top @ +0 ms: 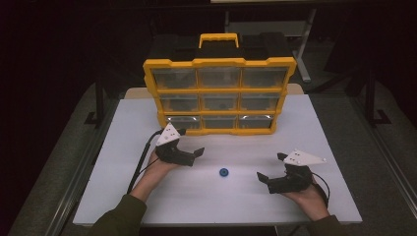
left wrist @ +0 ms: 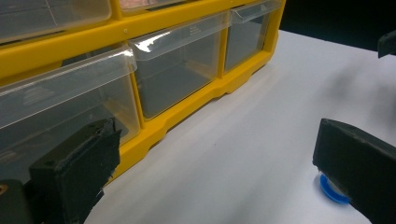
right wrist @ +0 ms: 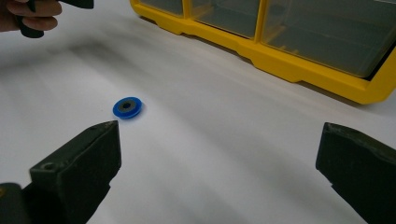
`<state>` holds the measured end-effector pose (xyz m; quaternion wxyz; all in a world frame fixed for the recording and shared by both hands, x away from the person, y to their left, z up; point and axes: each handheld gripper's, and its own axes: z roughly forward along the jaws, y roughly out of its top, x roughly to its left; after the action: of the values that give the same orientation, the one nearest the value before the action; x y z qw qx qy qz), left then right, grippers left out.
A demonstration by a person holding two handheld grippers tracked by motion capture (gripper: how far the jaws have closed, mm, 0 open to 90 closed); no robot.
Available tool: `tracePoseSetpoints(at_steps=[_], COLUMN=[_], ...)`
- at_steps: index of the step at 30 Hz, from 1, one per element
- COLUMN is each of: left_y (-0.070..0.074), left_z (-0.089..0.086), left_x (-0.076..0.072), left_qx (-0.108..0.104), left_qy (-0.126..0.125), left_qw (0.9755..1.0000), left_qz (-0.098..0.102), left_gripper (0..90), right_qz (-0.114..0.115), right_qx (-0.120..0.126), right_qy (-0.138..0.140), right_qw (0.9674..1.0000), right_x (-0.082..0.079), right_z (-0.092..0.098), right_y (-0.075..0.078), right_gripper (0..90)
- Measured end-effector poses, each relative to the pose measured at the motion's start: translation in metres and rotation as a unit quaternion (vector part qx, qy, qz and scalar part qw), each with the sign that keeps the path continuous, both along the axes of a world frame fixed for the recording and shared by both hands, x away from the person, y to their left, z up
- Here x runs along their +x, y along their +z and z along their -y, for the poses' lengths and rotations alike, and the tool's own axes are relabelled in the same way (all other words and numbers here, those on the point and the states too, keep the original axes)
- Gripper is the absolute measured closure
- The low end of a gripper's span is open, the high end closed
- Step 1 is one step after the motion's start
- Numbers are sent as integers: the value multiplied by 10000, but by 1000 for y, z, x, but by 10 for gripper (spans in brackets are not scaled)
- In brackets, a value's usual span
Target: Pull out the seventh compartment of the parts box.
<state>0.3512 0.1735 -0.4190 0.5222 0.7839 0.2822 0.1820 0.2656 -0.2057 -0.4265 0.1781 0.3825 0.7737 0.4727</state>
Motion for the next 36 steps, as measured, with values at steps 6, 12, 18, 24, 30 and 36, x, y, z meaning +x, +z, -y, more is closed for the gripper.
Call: tracePoseSetpoints(at_steps=[6, 12, 18, 24, 30, 36], left_y=[0, 2, 1, 0, 0, -1], left_z=[0, 0, 1, 2, 3, 4], left_x=[0, -1, -2, -2, -3, -3], left_qx=[72, 150, 240, 302, 392, 430], left_qy=[-6, 6, 14, 14, 5, 6], left_qw=[10000, 9998, 9995, 9991, 9986, 9983], left_qz=[56, 164, 215, 291, 352, 388], left_gripper=[1, 1, 1, 1, 1, 1], right_qz=[10, 22, 29, 44, 45, 43], right_qx=[-8, -11, -3, 16, -3, -8], right_qy=[-5, -14, -10, -14, -10, 2], right_qw=[10000, 10000, 10000, 10000, 10000, 10000], right_x=[0, 0, 0, -1, -1, -1], right_z=[1, 1, 1, 2, 1, 1], right_y=[0, 0, 0, 0, 0, 0], right_gripper=[0, 0, 0, 0, 0, 0])
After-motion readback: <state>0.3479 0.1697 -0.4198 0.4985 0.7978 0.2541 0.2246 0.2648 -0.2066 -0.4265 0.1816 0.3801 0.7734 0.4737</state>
